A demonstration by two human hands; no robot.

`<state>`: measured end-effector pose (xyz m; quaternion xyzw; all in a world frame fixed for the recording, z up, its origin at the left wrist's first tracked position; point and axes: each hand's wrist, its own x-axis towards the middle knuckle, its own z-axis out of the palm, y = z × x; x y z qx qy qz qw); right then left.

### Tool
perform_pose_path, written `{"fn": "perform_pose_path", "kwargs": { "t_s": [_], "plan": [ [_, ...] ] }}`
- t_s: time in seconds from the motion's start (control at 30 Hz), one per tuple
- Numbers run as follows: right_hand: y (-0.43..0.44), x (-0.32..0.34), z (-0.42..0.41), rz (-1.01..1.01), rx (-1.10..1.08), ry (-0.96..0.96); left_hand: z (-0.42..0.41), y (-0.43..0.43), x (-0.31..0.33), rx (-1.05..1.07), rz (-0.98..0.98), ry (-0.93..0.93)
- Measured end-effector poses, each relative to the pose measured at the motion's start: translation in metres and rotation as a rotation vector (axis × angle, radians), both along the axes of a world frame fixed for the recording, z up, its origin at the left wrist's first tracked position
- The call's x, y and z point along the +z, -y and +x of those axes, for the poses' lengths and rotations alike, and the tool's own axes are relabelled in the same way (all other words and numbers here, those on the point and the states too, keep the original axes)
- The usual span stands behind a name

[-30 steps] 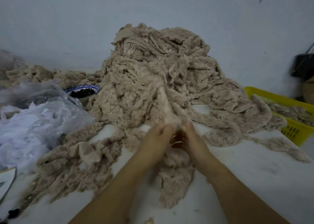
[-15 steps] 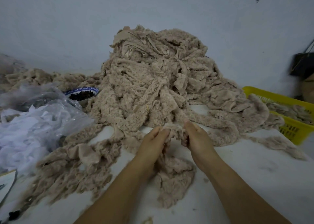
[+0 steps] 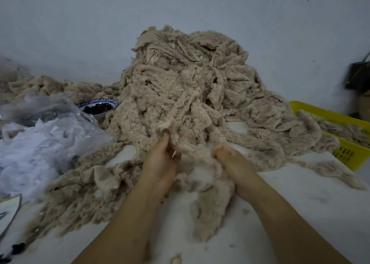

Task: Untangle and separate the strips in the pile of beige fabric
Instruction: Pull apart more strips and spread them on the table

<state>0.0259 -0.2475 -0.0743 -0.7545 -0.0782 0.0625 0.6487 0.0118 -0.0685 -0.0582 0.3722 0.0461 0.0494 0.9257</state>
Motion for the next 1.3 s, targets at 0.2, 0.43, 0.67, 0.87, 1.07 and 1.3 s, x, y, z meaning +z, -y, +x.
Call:
{"fn": "perform_pose_path", "kwargs": {
  "t_s": [0.2,0.43,0.67,0.87,1.07,1.3],
  "plan": [
    [0.010,0.007,0.002,0.119,-0.100,0.004,0.001,0.001,-0.003,-0.042,-0.150,0.003],
    [0.002,0.006,-0.012,-0.297,0.286,0.101,0.001,-0.004,0.002,-0.092,-0.098,0.065],
    [0.010,0.010,-0.003,0.321,0.023,-0.113,0.004,-0.018,0.002,-0.011,-0.294,-0.040],
    [0.013,0.017,0.004,0.722,-0.130,-0.284,0.007,-0.031,-0.003,0.081,-0.452,-0.089],
    [0.033,0.030,0.007,0.978,-0.206,-0.218,0.005,-0.015,-0.004,0.138,0.079,-0.064],
    [0.012,0.019,-0.004,0.439,0.033,-0.173,-0.003,0.026,-0.034,0.117,1.064,0.001]
  ]
}}
